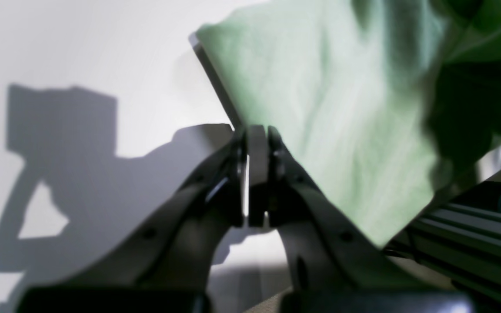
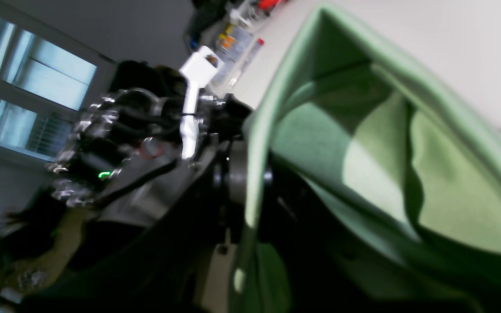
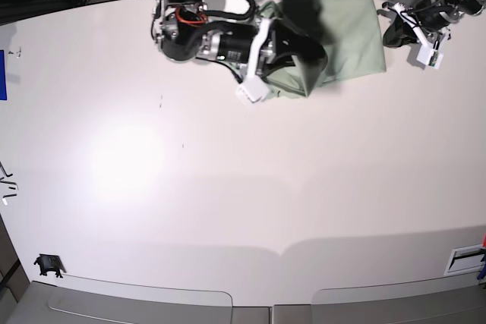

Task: Fold the T-shirt properly
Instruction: 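Lift the shirt end with the right gripper and fold it toward the left gripper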

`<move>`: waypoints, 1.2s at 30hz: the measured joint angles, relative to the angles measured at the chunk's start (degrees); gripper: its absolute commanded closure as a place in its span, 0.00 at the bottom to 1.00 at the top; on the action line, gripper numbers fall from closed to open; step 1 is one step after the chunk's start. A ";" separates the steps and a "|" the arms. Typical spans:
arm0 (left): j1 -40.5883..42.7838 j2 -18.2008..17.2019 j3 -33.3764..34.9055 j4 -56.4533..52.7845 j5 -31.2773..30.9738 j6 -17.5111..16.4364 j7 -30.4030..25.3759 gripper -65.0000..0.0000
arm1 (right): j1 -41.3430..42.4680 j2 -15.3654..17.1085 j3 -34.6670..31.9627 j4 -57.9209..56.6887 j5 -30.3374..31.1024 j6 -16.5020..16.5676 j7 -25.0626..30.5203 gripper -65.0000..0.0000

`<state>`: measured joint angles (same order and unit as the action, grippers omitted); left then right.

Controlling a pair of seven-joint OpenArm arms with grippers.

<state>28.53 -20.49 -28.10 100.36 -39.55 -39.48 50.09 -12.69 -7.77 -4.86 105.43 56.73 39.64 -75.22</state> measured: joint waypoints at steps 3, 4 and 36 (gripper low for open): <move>0.00 -0.02 0.00 0.00 0.02 0.00 0.00 1.00 | -0.02 -0.81 -4.42 0.02 -6.95 -0.11 4.44 1.00; 0.00 -0.02 0.00 0.00 0.02 0.00 0.02 1.00 | -0.02 -0.79 -5.79 0.00 -9.03 -0.11 5.66 1.00; 0.00 0.33 0.00 0.00 0.00 0.00 0.02 1.00 | 0.46 -0.48 -24.28 -6.71 -25.22 -7.82 23.58 1.00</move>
<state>28.53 -20.16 -28.10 100.36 -39.55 -39.48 50.11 -12.23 -8.25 -29.15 98.72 31.51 31.81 -51.64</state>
